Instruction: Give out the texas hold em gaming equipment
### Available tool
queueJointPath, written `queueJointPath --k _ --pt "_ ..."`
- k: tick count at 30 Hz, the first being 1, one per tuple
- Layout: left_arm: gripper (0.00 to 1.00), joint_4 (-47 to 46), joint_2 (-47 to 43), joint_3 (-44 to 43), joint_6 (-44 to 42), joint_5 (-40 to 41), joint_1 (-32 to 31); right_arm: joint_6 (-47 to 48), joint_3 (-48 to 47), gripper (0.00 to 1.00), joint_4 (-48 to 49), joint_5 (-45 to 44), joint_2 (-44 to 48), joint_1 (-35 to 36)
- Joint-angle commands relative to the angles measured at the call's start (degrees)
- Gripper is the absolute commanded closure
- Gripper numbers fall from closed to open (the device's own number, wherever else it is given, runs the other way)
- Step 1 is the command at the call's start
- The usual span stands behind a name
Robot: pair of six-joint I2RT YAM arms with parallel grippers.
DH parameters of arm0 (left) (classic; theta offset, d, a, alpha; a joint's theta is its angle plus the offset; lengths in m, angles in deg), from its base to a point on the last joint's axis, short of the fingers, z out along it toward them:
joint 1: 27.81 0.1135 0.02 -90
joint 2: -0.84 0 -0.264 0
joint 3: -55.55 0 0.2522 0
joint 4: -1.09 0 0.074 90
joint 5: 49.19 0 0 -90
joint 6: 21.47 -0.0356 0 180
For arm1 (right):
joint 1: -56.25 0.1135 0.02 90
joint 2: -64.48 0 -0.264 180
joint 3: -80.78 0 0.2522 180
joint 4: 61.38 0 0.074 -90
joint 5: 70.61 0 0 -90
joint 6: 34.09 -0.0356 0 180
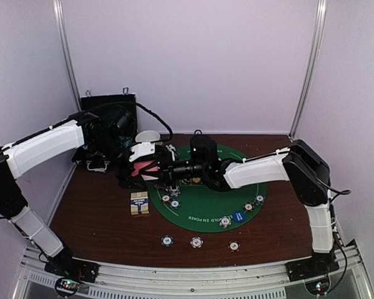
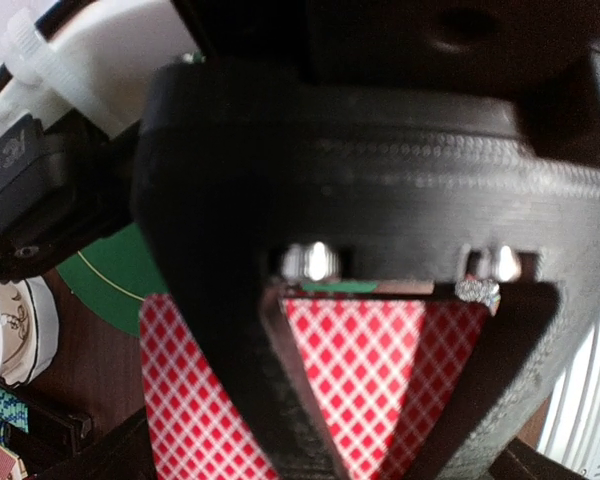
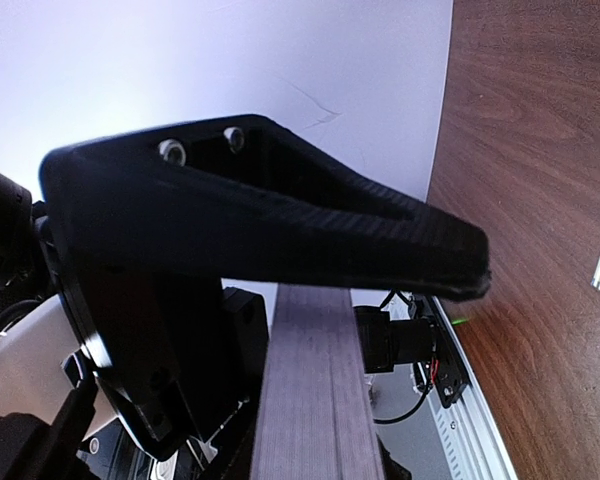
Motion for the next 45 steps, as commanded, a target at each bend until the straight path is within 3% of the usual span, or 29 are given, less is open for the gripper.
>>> queueJointPath --k 1,12,15,21,23,25,27,29,32,45 --pt "0.05 -2.31 -0.90 1.33 -0.46 -2.95 -0.25 -1.35 0.83 0.95 4.99 0.83 0.01 -0.12" --pt "0.27 -2.47 -3.61 2.89 -1.80 -2.94 1.35 -1.19 2.92 0.94 5.12 0.30 0.60 -0.13" --pt "0.38 -2.47 -3.76 2.98 -1.85 -3.94 1.51 -1.21 2.84 0.94 4.92 0.13 0.55 -0.05" --pt "0.49 -2.11 -3.39 3.00 -2.20 -5.47 1.52 -1.29 2.40 0.89 4.91 -0.14 0.43 0.05" --pt "0.59 -2.05 -3.41 2.83 -2.24 -5.77 1.51 -1.28 2.28 0.82 4.28 -0.22 0.28 0.05" --pt "0.77 -1.79 -3.45 2.72 -2.57 -5.84 1.51 -0.40 2.29 0.74 2.98 -0.48 0.34 0.09" --pt "0.85 -1.43 -3.57 2.76 -2.80 -5.77 1.51 0.85 2.42 0.63 0.87 -0.80 0.60 0.01" --pt "0.88 -1.23 -3.78 3.11 -2.86 -5.79 1.51 2.13 2.29 0.52 -1.47 -1.29 1.00 -0.03" --pt "0.95 -0.69 -4.14 3.59 -3.28 -6.17 1.51 3.56 1.99 0.46 -3.67 -1.85 1.59 -0.21" --pt "0.98 0.27 -5.86 4.73 -2.64 -5.78 1.51 15.98 -3.37 0.46 -28.33 -3.83 4.39 -0.55"
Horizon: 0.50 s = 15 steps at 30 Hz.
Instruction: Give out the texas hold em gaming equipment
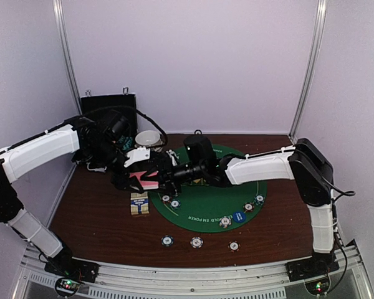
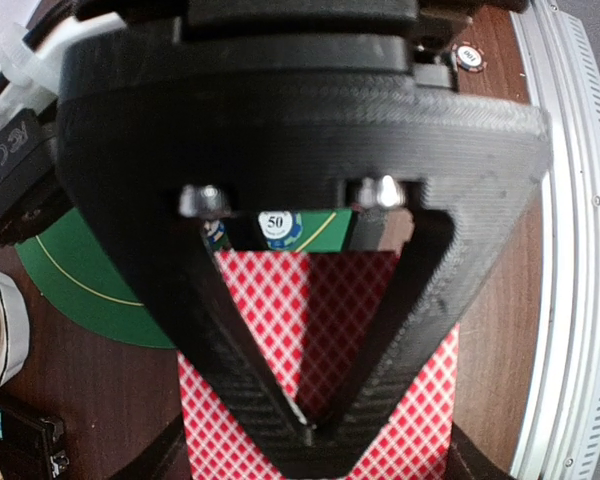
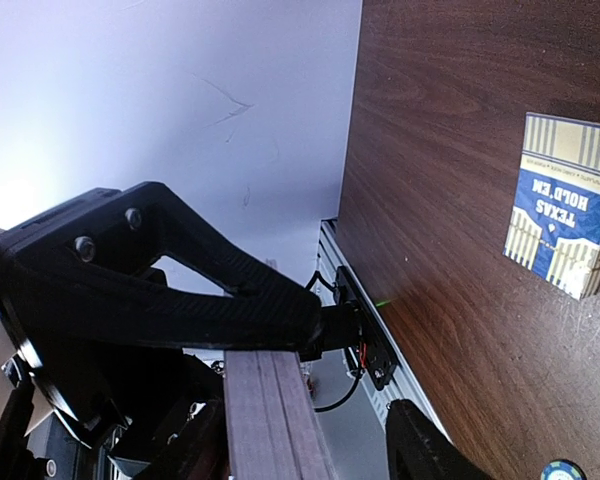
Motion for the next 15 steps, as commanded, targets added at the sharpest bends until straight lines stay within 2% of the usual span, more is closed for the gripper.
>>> queueJointPath --k 1,9,15 --pt "0.98 -0.24 -2.95 0.36 0.07 -1.76 0.24 5.03 -1.56 0.47 -9.90 -1.93 2.88 -0.50" --pt "0.98 -0.24 -4.00 1.09 0.50 -0.50 0.25 7.44 -1.78 0.52 -15.06 -1.38 3.63 -0.46" --pt "1.00 -0.44 -4.47 2.33 0.58 -0.12 0.46 6.96 -0.92 0.58 -14.04 -0.95 4.72 -0.44"
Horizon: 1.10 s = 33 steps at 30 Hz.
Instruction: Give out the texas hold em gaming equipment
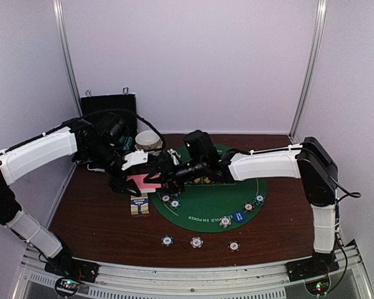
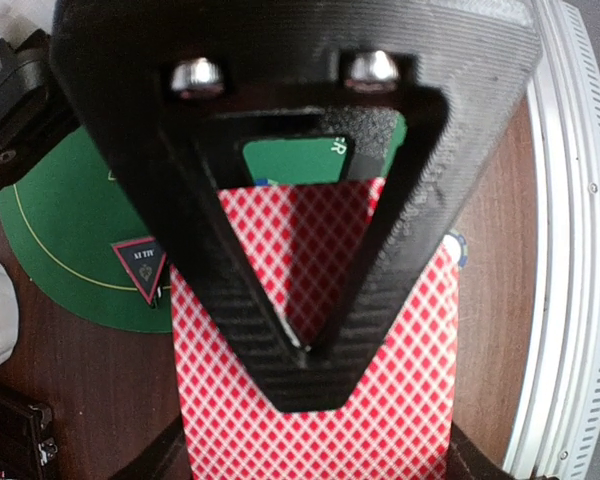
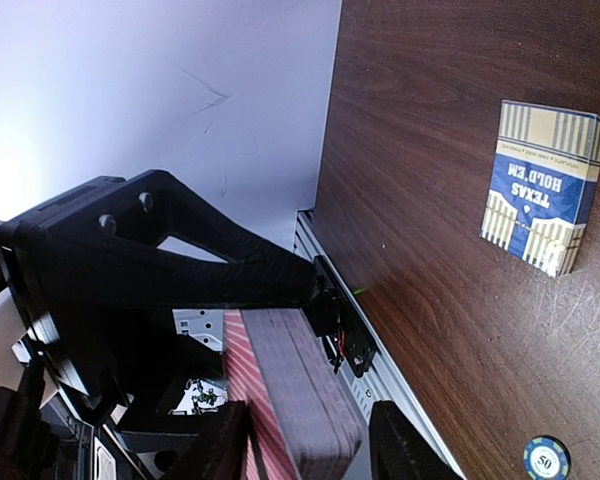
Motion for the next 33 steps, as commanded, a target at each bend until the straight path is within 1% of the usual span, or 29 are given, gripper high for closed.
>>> queueJointPath --k 1,3,7,9,14,21,24,27,29,33 --pt "1.00 -1.43 -2.91 0.54 0.54 -0.62 0.59 0.72 0.50 0.58 -3.35 -0.55 2.29 -0.40" --pt "1.00 -1.77 -2.97 0.80 0.74 -0.46 0.93 0.68 0.43 0.56 -3.08 -0.17 2.65 -0.49" --pt "1.00 -2.04 -3.13 1.24 0.84 0.25 1.23 0.86 0.96 0.48 -2.86 0.20 3.65 -0.57" --pt "1.00 -2.20 -3.17 1.66 0.79 0.50 1.23 1.07 1.20 0.48 -3.27 0.10 4.21 -0.65" --pt "1.00 -2.48 -3.15 2.37 0.77 1.10 1.53 2.57 1.15 0.62 -6.37 0.05 5.22 -0.91" --pt "1.00 -2.65 -3.12 2.59 0.85 1.16 1.85 3.33 1.93 0.70 -7.82 0.05 6.94 -1.00" --pt "1.00 -2.67 -3.02 2.69 0.85 1.33 1.85 3.12 1.82 0.76 -7.83 0.11 7.37 -1.03" --pt "1.00 -2.70 -3.00 2.69 0.84 1.75 1.93 2.35 2.11 0.82 -6.82 0.45 7.64 -1.09" --pt "1.00 -2.88 -2.98 2.86 0.81 1.95 1.94 0.91 2.59 0.87 -4.50 0.91 7.71 -1.09" --pt "1.00 -3.06 -3.04 3.15 0.77 2.31 2.02 -1.31 2.87 0.89 -1.58 1.70 7.08 -1.09"
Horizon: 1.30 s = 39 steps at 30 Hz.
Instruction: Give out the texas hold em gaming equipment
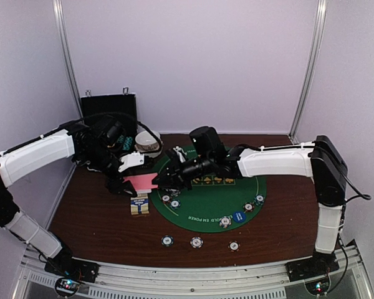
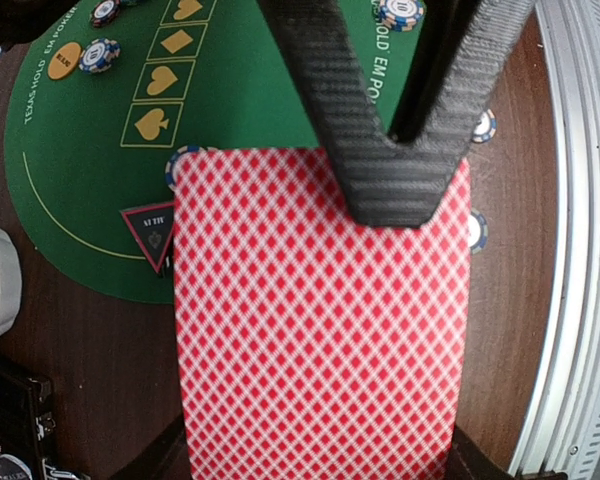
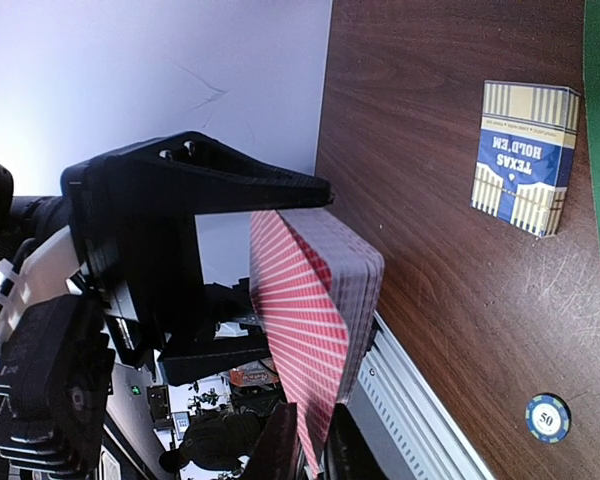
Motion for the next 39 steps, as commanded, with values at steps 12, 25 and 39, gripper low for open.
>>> queueJointPath --k 12,25,39 --pt "1.00 -2.22 -1.07 0.70 0.14 0.45 0.67 -4.56 -0.15 0.84 6.53 2.07 -0.69 -0.33" --pt "1.00 -2.10 -1.15 1.12 0.05 1.48 1.02 -5.71 0.35 1.00 8.66 2.23 -0.89 -1.15" --pt "1.00 -0.71 -2.56 1.48 -0.08 1.75 6.38 -1.20 5.31 1.00 4.57 4.29 3.56 -10.26"
